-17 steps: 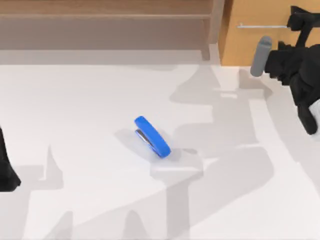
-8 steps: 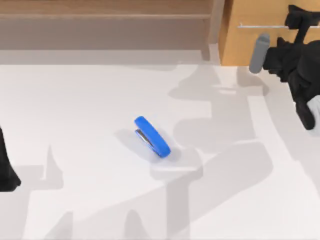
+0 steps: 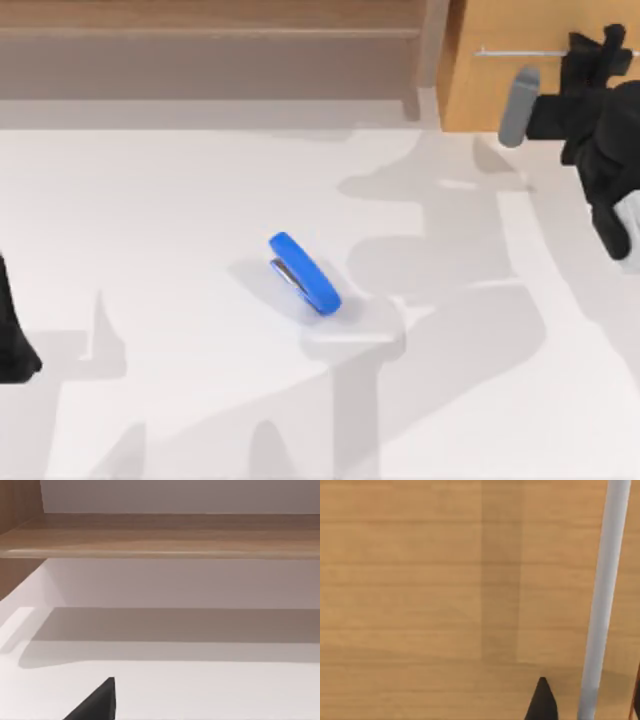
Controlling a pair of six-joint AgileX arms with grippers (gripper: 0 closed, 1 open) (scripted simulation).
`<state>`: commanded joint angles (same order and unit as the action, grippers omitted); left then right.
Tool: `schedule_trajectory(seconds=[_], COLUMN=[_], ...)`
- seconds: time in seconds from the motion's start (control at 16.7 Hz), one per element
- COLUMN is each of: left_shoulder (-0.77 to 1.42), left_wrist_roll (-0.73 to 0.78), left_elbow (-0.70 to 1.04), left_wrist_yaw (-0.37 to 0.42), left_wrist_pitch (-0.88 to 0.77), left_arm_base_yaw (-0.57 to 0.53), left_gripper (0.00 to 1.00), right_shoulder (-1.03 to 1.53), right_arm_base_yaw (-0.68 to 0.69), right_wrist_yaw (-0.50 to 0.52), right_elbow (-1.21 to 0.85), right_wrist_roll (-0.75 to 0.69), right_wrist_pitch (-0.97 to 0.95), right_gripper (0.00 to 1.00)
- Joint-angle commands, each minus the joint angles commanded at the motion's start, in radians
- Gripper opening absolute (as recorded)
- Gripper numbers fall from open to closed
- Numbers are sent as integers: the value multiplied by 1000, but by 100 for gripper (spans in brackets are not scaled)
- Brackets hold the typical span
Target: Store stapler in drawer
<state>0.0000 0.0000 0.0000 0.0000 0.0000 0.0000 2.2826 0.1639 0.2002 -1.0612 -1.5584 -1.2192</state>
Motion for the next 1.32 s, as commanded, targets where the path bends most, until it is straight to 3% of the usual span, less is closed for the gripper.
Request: schedule_trajectory(seconds=[0.12, 0.18, 0.78, 1.32], left_shoulder=[0, 0, 0, 0], left_wrist_roll=[0, 0, 0, 0], left_elbow=[0, 0, 0, 0], left_wrist_yaw=[0, 0, 0, 0], left_wrist_pitch=[0, 0, 0, 0], left_arm_base_yaw=[0, 0, 0, 0], left_gripper=[100, 100, 100, 100], right_shoulder=[0, 0, -12, -123], right_arm_base_yaw=[0, 0, 9, 38], right_wrist_yaw=[0, 0, 0, 35], right_elbow=[0, 0, 18, 288], right_wrist_roll=[0, 0, 3, 5], right_wrist_pitch=[0, 0, -9, -158], right_gripper=[2, 0, 0, 0])
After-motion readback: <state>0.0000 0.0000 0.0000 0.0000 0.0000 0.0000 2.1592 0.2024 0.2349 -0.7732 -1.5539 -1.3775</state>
